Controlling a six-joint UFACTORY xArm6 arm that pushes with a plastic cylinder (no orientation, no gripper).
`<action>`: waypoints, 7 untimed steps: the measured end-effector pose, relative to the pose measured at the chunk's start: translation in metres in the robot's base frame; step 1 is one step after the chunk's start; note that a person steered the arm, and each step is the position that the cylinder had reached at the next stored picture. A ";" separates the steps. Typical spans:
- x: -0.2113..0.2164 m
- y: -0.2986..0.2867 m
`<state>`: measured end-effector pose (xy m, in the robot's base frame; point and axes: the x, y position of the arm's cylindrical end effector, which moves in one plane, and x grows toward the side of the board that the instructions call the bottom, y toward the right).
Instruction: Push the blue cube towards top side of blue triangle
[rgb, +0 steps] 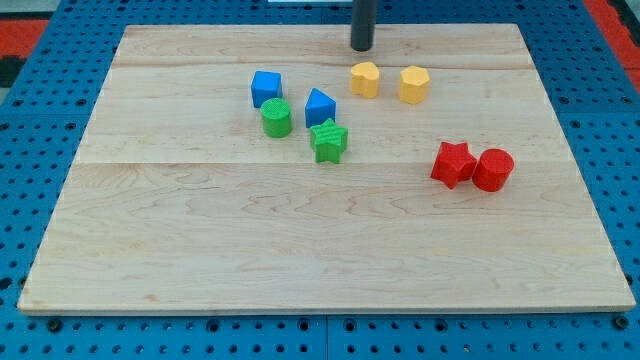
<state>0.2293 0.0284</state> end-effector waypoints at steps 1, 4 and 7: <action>0.000 -0.087; 0.084 -0.107; 0.114 -0.132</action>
<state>0.3435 -0.1034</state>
